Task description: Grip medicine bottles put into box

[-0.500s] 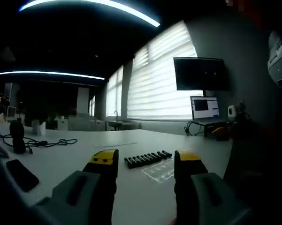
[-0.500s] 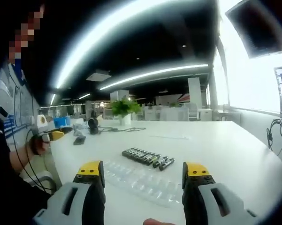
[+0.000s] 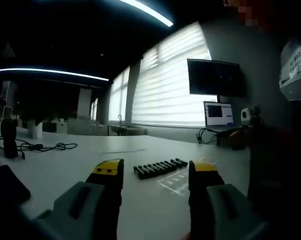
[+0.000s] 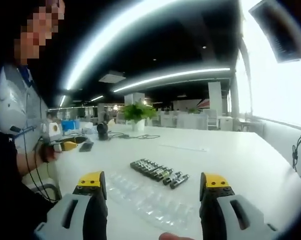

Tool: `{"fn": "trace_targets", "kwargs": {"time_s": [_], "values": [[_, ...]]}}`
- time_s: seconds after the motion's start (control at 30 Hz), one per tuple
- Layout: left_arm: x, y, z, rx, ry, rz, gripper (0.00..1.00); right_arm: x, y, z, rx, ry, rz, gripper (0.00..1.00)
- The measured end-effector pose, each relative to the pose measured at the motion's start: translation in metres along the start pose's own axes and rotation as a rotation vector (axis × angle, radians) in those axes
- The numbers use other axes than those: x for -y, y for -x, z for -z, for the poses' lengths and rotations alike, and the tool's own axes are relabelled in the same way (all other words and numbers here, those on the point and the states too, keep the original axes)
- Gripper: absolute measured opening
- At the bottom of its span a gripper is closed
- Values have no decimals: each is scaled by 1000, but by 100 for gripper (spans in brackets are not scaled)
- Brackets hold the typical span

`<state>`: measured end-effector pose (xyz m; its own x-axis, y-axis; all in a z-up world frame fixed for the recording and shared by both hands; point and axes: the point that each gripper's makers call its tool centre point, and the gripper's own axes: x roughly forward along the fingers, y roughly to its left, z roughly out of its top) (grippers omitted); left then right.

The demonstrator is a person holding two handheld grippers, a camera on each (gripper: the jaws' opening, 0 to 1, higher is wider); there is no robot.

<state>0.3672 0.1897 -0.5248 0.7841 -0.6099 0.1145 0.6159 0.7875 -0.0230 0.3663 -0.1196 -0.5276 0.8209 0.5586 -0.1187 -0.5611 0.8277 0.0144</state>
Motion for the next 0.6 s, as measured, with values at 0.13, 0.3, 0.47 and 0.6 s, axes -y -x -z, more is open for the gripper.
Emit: {"fn": "trace_targets", "kwargs": {"time_s": [0.13,0.3,0.47,0.6], "values": [[0,5,-4,-5,-53,-21,46,3,0,2,2,12,17,72],[3,6,-8,6,-42,-16,46,5,2,6,12,6,26,73],[5,0,-4,5,-30,0,46,8,8,6,15,8,41,73],[6,-9,-6,24,-13,20,46,12,10,5,16,14,55,73]]}}
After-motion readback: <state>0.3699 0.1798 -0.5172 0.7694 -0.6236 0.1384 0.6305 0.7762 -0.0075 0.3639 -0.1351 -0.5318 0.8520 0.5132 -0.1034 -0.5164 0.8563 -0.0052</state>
